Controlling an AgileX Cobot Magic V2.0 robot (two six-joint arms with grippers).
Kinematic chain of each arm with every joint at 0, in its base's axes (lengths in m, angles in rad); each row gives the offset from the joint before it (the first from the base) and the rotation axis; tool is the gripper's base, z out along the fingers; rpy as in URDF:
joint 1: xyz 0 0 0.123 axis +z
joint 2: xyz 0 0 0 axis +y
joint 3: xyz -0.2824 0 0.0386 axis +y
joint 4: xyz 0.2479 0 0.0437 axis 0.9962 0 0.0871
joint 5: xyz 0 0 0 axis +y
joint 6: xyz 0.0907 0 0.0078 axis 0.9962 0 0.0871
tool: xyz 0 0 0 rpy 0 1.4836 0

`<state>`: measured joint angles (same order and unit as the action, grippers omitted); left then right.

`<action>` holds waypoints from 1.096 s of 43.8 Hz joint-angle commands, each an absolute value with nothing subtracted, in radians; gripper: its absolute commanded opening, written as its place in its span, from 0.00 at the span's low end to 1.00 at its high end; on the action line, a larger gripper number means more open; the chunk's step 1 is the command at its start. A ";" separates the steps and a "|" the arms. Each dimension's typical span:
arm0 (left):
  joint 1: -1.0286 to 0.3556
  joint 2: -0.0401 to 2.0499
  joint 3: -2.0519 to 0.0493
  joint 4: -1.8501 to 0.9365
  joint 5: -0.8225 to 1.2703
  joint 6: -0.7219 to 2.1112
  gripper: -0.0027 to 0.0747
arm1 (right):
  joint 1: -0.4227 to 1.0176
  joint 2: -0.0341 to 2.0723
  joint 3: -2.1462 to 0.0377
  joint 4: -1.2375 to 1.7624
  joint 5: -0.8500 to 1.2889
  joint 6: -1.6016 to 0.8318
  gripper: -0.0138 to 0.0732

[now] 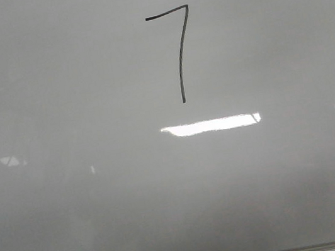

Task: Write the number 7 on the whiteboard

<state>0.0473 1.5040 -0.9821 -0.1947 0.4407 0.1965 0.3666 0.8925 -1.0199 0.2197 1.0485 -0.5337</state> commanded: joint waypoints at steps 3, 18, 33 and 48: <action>0.047 1.488 -1.032 -0.204 0.399 0.186 0.52 | 0.360 0.886 -1.049 0.234 1.007 -0.533 0.82; 0.047 1.360 -1.121 -0.169 0.627 0.188 0.63 | 0.360 0.860 -1.052 0.189 1.046 -0.447 0.82; -0.105 1.032 -1.083 -0.169 0.816 0.215 0.63 | 0.360 0.759 -1.047 -0.033 1.125 -0.020 0.82; -0.284 0.707 -0.926 -0.048 0.959 0.078 0.63 | 0.360 0.604 -0.945 -0.033 1.049 0.007 0.82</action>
<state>-0.2731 0.7700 -0.9316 -0.1086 0.9826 0.1619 0.3666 0.6324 -0.9463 -0.0195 1.1322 0.0000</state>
